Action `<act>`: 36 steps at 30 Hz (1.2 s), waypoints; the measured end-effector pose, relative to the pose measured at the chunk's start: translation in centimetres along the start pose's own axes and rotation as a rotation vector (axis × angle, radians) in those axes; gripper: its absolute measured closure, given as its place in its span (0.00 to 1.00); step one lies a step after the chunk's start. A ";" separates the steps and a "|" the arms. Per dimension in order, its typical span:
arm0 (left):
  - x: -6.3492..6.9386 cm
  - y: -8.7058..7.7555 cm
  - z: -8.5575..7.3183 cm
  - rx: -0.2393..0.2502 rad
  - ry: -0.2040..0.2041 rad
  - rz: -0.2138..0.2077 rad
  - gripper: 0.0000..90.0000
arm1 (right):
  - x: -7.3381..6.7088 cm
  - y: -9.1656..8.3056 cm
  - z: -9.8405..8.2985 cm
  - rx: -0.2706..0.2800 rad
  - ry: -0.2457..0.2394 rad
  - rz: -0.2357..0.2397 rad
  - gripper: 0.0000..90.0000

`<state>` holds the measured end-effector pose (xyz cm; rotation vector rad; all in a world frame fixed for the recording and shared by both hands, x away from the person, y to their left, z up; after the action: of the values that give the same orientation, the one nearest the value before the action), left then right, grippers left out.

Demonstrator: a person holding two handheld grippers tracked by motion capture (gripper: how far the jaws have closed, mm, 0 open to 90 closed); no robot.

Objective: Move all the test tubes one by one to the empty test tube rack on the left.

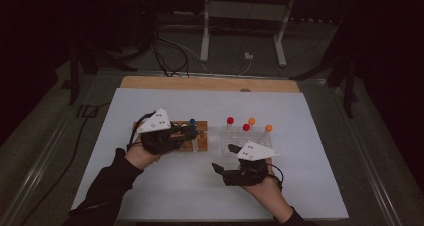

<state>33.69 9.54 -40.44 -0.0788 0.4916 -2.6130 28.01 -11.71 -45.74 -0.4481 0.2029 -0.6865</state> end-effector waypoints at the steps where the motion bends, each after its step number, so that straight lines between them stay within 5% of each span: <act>1: -0.4 -0.3 0.2 0.005 0.000 0.017 0.86 | 0.1 -0.1 0.0 0.005 0.011 -0.008 0.17; 8: -2.4 -1.1 1.0 0.022 0.011 0.098 0.86 | 0.5 -0.6 0.4 0.040 0.044 -0.028 0.01; 18: -5.4 -0.7 1.2 0.038 -0.010 0.178 0.86 | 0.7 -1.3 0.5 0.066 0.045 0.005 0.00; 26: -7.2 1.0 -0.5 0.001 -0.065 0.198 0.86 | 0.8 -1.3 0.4 0.057 0.041 0.004 0.00; 36: -7.5 2.6 -2.9 -0.032 -0.111 0.170 0.86 | 0.8 -1.3 0.2 0.052 0.042 0.015 0.00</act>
<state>41.04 11.81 -43.89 -0.1835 0.4796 -2.4196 27.93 -13.07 -44.94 -0.3821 0.2271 -0.6857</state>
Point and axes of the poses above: each handheld gripper's, and its own axes: y roughly forward along the jaws, z roughly out of its top, x roughly to its right, the point moved 5 cm from there along y, roughly forward along the jaws, and after that the axes turned 1 degree about y, right-handed, at the moved point
